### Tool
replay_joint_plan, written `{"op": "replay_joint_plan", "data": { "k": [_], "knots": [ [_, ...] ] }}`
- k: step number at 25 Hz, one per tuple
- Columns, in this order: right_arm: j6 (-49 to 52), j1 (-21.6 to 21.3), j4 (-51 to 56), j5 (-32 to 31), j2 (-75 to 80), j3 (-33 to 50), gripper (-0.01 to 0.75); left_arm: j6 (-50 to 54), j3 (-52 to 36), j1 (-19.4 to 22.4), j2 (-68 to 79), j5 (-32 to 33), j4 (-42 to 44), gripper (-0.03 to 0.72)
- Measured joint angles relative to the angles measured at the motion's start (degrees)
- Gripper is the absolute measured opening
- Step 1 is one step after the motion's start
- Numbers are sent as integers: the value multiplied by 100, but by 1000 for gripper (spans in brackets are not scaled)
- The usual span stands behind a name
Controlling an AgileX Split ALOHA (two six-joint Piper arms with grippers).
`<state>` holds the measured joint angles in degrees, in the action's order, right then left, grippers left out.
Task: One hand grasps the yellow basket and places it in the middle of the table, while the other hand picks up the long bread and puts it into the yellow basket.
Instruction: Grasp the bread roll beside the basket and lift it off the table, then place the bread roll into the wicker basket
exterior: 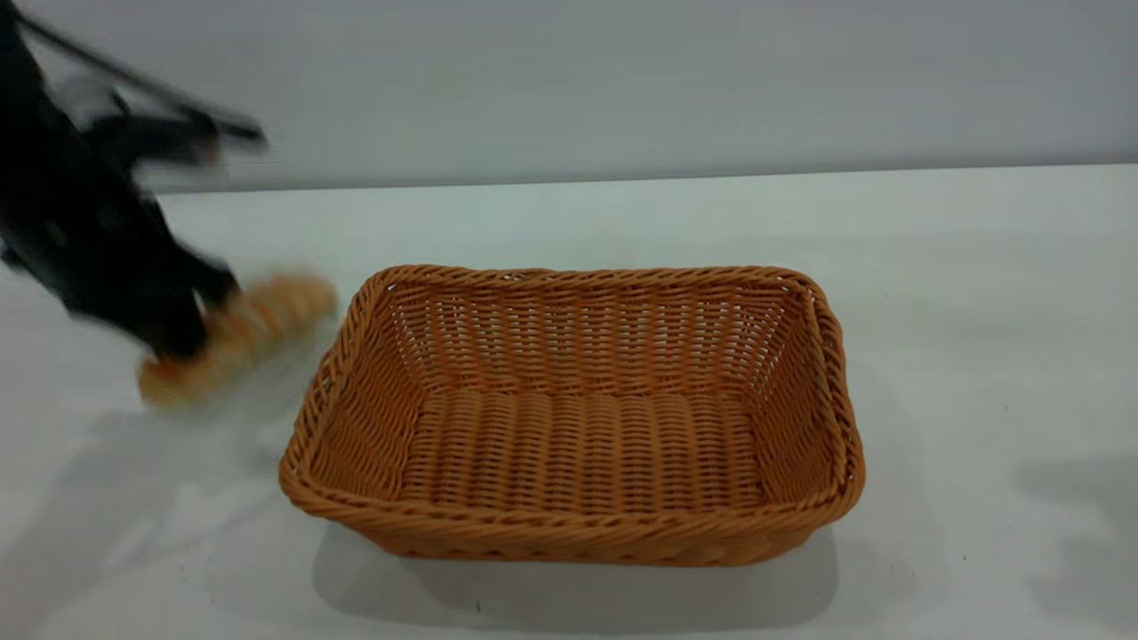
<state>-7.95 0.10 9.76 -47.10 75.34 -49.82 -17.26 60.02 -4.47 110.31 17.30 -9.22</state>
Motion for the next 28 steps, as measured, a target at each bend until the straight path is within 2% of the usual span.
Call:
{"op": "replay_joint_plan", "data": {
  "k": [3, 5, 11, 16, 18, 23, 26, 28],
  "knots": [
    [0, 0, 12, 0, 0, 0, 488, 145, 0, -104, -782, 61, -133, 43],
    [0, 0, 12, 0, 0, 0, 487, 71, 0, -340, -1117, 109, -203, 43],
    [-5, 0, 36, 6, 0, 0, 486, -357, -18, -1492, -1117, 587, -268, 43],
    [-5, 0, 36, 6, 0, 0, 486, -389, -18, -2154, -677, 754, -282, 71],
    [-5, 0, 41, 6, 0, 0, 486, -402, -18, -2320, -528, 766, -277, 133],
    [1, 0, 47, -12, 0, 0, 486, -407, 12, -2360, -531, 952, -253, 395],
    [-32, 0, 52, -152, 0, 0, 486, -265, 245, -2233, -750, 1638, 0, 502],
    [-54, 0, 52, -284, 0, 0, 486, 53, 522, -2086, -1007, 2265, 366, 528]
  ]
}}
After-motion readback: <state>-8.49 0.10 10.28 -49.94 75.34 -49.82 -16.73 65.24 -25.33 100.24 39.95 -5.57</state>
